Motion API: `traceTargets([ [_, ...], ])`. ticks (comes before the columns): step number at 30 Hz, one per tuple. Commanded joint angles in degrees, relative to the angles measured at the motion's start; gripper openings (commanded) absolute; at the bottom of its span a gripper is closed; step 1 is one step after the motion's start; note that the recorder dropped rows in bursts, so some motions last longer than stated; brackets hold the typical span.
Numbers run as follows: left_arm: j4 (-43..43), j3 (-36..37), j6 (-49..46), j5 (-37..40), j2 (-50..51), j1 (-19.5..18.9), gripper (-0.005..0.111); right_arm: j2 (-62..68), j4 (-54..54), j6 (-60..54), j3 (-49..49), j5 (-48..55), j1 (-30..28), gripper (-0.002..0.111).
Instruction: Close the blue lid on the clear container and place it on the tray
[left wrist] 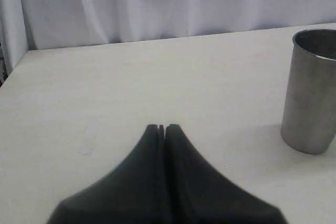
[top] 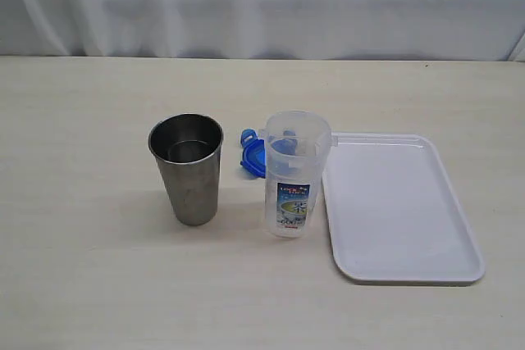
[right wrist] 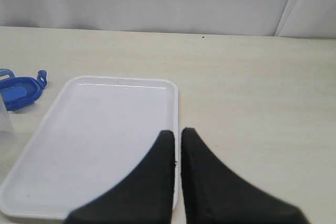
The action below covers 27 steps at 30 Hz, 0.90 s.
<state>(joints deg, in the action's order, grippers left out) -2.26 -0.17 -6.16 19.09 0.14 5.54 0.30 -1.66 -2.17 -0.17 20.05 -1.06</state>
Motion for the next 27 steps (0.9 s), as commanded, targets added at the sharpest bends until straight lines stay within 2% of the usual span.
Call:
traceTargets([
  [1, 0.1, 0.2, 0.3, -4.7, -0.1, 0.5, 0.000, -0.3, -0.1, 0.0, 0.2, -0.3, -0.2, 0.005],
  [11, 0.1, 0.2, 0.3, -17.1, -0.1, 0.5, 0.000, -0.3, -0.1, 0.0, 0.2, -0.3, -0.2, 0.005],
  [17, 0.1, 0.2, 0.3, -31.2, -0.1, 0.5, 0.000, -0.3, -0.1, 0.0, 0.2, -0.3, -0.2, 0.005],
  [24, 0.1, 0.2, 0.4, -52.6, -0.1, 0.5, 0.000, -0.3, -0.1, 0.0, 0.2, -0.3, -0.2, 0.005],
  [27, 0.1, 0.2, 1.8, -59.3, -0.1, 0.5, 0.000, -0.3, -0.1, 0.0, 0.2, -0.3, -0.2, 0.005],
])
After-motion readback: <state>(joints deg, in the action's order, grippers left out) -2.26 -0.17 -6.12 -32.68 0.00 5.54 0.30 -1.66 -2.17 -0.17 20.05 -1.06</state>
